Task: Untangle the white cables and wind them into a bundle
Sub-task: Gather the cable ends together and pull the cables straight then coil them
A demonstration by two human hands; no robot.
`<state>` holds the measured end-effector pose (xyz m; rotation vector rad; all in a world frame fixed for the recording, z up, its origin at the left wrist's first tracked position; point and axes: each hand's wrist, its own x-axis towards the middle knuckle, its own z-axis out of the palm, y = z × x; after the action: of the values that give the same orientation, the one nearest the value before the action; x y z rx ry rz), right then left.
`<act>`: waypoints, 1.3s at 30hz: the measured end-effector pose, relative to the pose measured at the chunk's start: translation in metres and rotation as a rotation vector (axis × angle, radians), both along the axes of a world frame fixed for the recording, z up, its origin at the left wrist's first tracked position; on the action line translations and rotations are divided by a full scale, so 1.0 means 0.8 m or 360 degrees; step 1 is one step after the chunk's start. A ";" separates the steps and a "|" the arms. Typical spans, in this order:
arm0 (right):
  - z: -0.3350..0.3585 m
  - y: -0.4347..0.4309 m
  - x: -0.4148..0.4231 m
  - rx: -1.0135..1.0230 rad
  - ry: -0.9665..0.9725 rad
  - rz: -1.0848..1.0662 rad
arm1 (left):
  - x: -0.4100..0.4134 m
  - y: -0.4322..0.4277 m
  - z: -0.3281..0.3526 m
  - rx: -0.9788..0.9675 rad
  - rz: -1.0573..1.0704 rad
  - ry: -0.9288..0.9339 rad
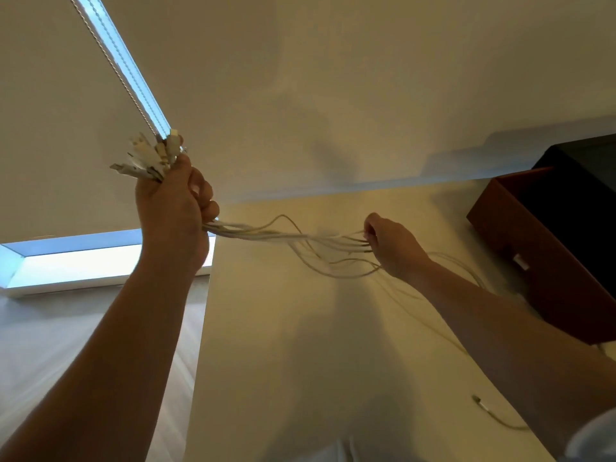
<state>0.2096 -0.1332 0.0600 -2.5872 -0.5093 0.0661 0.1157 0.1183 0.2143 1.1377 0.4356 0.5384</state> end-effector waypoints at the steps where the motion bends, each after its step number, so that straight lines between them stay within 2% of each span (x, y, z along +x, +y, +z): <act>1: -0.003 -0.001 -0.002 -0.0056 0.0002 -0.0009 | 0.001 0.001 0.001 0.0011 0.0000 -0.0016; 3: -0.010 -0.002 0.000 -0.0148 0.0006 -0.0053 | 0.001 -0.001 0.001 0.0033 -0.0005 -0.0029; 6: -0.015 -0.002 0.005 -0.0500 -0.0028 -0.0066 | 0.001 -0.004 -0.003 0.0046 -0.0014 -0.0012; 8: -0.014 -0.005 0.006 -0.0561 0.0029 -0.0042 | 0.002 -0.003 -0.006 0.0076 -0.0016 0.0022; 13: 0.004 0.004 0.000 -0.0024 0.0233 -0.0023 | 0.006 -0.012 -0.030 0.0319 -0.0169 0.0215; 17: 0.027 0.021 -0.012 0.0423 0.0398 0.0151 | 0.009 -0.037 -0.065 0.0766 -0.0490 0.0492; 20: 0.044 0.030 -0.021 0.0671 0.0519 0.0215 | 0.008 -0.069 -0.074 0.0769 -0.0696 0.0671; 22: 0.051 0.033 -0.026 0.0748 0.0559 0.0252 | 0.007 -0.084 -0.079 0.0701 -0.0863 0.0781; 24: 0.055 0.033 -0.027 0.0774 0.0555 0.0253 | 0.007 -0.089 -0.089 0.0796 -0.1089 0.0883; 27: 0.058 0.027 -0.027 0.0586 0.0538 0.0311 | 0.015 -0.083 -0.099 0.1102 -0.1199 0.1082; 30: 0.052 0.013 -0.025 0.0247 0.0469 0.0427 | 0.020 -0.070 -0.098 0.1087 -0.1093 0.1127; 32: 0.041 -0.004 -0.022 0.0022 0.0414 0.0383 | 0.021 -0.055 -0.091 0.1040 -0.0973 0.1059; 36: 0.025 -0.033 -0.016 0.0212 0.0554 0.0082 | 0.022 -0.028 -0.076 0.1005 -0.0868 0.0935; 39: 0.016 -0.036 -0.007 0.0035 0.0436 0.0049 | 0.018 -0.029 -0.067 0.1007 -0.0906 0.0854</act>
<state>0.2042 -0.1619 0.0728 -2.4959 -0.4446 0.4161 0.1304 0.0951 0.1605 1.9450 0.3786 -0.1664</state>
